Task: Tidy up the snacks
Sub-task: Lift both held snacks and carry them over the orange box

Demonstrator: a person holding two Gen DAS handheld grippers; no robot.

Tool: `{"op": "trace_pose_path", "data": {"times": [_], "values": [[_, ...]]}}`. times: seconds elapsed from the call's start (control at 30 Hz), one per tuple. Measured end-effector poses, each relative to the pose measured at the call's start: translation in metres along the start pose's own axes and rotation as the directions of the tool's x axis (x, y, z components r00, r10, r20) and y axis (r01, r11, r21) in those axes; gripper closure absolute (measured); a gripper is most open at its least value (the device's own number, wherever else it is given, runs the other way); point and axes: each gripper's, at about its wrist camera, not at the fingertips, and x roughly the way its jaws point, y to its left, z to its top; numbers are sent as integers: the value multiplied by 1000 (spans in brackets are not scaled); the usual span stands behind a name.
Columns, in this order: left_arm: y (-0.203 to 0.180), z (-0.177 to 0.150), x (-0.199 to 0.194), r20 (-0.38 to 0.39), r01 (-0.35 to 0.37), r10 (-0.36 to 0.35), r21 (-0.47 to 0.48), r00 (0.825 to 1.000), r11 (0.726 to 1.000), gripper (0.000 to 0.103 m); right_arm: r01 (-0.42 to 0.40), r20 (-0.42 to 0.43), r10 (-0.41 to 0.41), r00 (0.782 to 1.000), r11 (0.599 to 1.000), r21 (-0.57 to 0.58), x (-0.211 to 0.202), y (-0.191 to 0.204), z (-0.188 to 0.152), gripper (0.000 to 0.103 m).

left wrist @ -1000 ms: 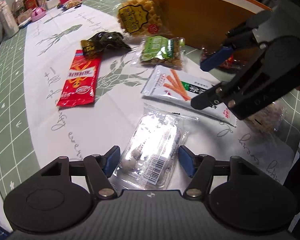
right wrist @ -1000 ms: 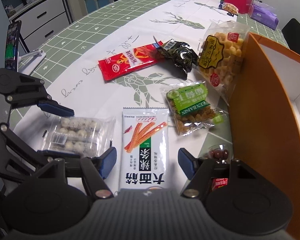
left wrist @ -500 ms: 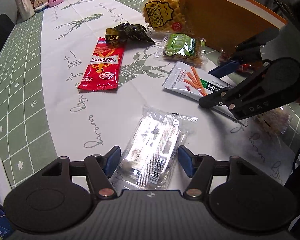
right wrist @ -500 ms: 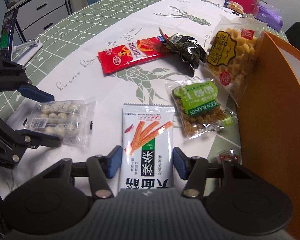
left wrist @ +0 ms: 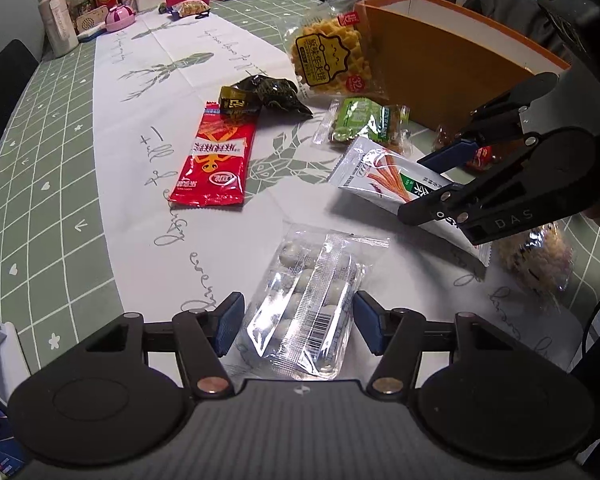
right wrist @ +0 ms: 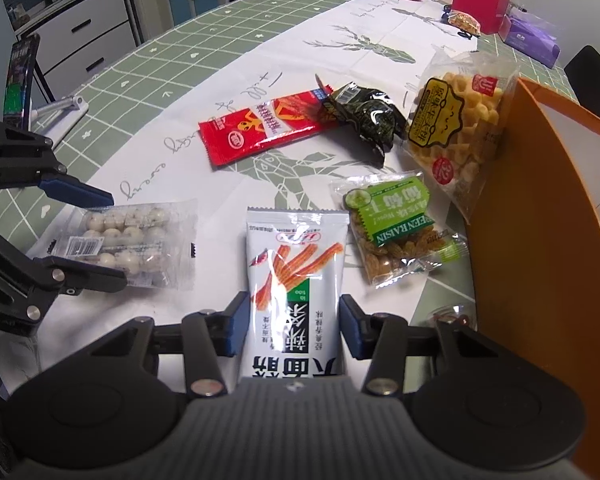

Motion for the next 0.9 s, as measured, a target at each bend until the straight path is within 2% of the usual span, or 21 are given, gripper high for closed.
{"op": "trace_pose_path", "data": {"times": [0.37,0.9], "values": [[7,16,-23,72,-16,18,-41,997,999,35,-6,107,1,994,999,47,-32,-12,14,57],[-17,45,-43,160,-30,33,-22,987,999,35,-25,237,-2,971,994,108,-84,-39,17,57]]}}
